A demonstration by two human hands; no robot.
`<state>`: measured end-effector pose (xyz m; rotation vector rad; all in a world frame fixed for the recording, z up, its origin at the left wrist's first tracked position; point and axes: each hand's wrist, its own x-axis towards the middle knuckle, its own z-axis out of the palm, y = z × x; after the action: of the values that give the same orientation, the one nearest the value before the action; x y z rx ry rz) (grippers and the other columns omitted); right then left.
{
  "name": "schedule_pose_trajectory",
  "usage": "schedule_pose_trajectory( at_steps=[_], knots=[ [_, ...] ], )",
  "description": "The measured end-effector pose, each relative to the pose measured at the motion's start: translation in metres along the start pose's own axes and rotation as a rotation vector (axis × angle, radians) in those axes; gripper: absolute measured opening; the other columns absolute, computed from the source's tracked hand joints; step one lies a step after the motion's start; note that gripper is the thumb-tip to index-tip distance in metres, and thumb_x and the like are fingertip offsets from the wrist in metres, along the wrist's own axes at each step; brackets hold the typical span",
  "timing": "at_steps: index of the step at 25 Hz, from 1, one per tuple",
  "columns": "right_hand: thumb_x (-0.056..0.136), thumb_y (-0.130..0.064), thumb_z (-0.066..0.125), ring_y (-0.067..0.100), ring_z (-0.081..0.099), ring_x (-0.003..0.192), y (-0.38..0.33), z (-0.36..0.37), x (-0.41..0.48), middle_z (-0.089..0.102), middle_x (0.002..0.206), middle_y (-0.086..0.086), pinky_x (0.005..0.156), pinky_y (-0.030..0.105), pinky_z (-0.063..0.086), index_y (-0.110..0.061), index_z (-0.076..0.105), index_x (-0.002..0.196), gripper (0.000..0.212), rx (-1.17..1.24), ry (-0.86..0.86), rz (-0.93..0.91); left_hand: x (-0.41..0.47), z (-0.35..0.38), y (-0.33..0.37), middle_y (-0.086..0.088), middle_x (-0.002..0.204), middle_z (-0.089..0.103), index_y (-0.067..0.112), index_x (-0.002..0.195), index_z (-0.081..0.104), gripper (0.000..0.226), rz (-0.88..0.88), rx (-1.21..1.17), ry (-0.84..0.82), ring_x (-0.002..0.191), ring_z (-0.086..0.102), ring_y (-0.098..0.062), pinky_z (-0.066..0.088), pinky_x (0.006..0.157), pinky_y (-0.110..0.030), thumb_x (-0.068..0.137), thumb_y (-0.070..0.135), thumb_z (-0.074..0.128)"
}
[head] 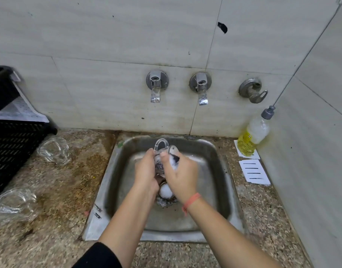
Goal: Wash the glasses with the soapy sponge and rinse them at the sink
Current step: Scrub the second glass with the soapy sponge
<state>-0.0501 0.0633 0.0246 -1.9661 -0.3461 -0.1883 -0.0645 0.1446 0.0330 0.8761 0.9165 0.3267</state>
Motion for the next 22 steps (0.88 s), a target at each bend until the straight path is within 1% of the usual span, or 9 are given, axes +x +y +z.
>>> schedule_pose_trajectory(
  at_steps=[4,6,9,11,13,16,17,19,22],
  knots=[
    [0.094,-0.047,0.048,0.019,0.063,0.062,-0.005,-0.002,0.018,0.066,0.072,0.005,0.056,0.026,0.050,-0.013,0.065,0.081,0.041,0.902,-0.347,0.955,-0.009,-0.011,-0.007,0.002,0.066,0.056,0.013,0.069,0.061,0.024,0.968,0.575,0.091,0.063,0.050,-0.008,0.038,0.060,-0.022,0.089,0.024,0.053],
    [0.094,-0.035,0.052,0.018,0.065,0.062,-0.008,-0.008,0.026,0.067,0.070,0.003,0.056,0.026,0.053,-0.014,0.063,0.078,0.028,0.983,-0.465,0.997,-0.004,-0.017,-0.007,0.006,0.077,0.064,0.014,0.080,0.068,0.025,1.083,0.640,0.009,0.075,0.058,-0.007,0.043,0.068,-0.016,0.085,0.032,0.052],
    [0.088,-0.035,0.063,0.015,0.066,0.072,-0.011,-0.008,0.017,0.070,0.073,0.000,0.068,0.026,0.051,-0.013,0.068,0.079,0.025,0.420,-0.190,0.455,-0.005,-0.011,0.006,0.004,0.082,0.070,0.021,0.089,0.067,0.022,0.357,0.246,-0.090,0.083,0.066,-0.014,0.054,0.074,-0.030,0.090,0.037,0.052],
    [0.089,-0.037,0.061,0.014,0.060,0.067,-0.012,-0.005,0.007,0.067,0.068,0.004,0.065,0.030,0.045,-0.011,0.068,0.077,0.029,0.006,-0.060,0.006,-0.008,-0.003,0.015,-0.004,0.077,0.070,0.013,0.091,0.067,0.023,-0.148,-0.012,-0.197,0.070,0.067,-0.019,0.056,0.058,-0.029,0.094,0.031,0.052],
    [0.088,-0.043,0.057,0.011,0.054,0.061,-0.015,-0.002,0.002,0.063,0.064,0.000,0.062,0.029,0.043,-0.016,0.064,0.073,0.032,0.110,-0.066,0.090,-0.010,-0.003,0.016,-0.007,0.081,0.069,0.008,0.096,0.065,0.016,-0.020,0.038,-0.186,0.068,0.065,-0.016,0.052,0.056,-0.025,0.093,0.021,0.055],
    [0.094,-0.040,0.051,0.021,0.064,0.076,-0.015,-0.004,0.026,0.068,0.088,0.010,0.076,0.035,0.051,-0.006,0.064,0.101,0.037,0.815,-0.310,0.928,-0.011,-0.011,0.009,0.004,0.086,0.066,0.012,0.092,0.065,0.011,0.607,0.321,-0.112,0.078,0.060,-0.007,0.048,0.072,-0.025,0.083,0.006,0.063],
    [0.095,-0.040,0.050,0.026,0.067,0.081,-0.013,-0.005,0.028,0.069,0.092,0.012,0.081,0.038,0.052,-0.005,0.064,0.105,0.039,0.820,-0.362,1.008,-0.012,-0.013,0.004,0.006,0.086,0.065,0.014,0.092,0.066,0.013,0.664,0.387,-0.116,0.077,0.059,-0.007,0.048,0.072,-0.025,0.082,0.005,0.064],
    [0.091,-0.040,0.055,0.026,0.068,0.084,-0.010,-0.001,0.022,0.071,0.088,0.011,0.085,0.040,0.055,-0.007,0.067,0.094,0.035,0.542,-0.286,0.753,-0.011,-0.010,0.006,0.001,0.082,0.065,0.015,0.090,0.066,0.006,0.416,0.284,-0.095,0.070,0.059,-0.011,0.047,0.062,-0.026,0.086,0.013,0.062],
    [0.091,-0.035,0.055,0.012,0.060,0.063,-0.005,0.002,0.000,0.065,0.065,0.005,0.062,0.029,0.048,-0.008,0.065,0.074,0.034,0.105,-0.066,-0.002,-0.014,-0.003,0.015,-0.007,0.075,0.068,0.010,0.090,0.065,0.018,-0.136,-0.040,-0.134,0.068,0.064,-0.020,0.051,0.061,-0.029,0.093,0.024,0.055]
  ],
)
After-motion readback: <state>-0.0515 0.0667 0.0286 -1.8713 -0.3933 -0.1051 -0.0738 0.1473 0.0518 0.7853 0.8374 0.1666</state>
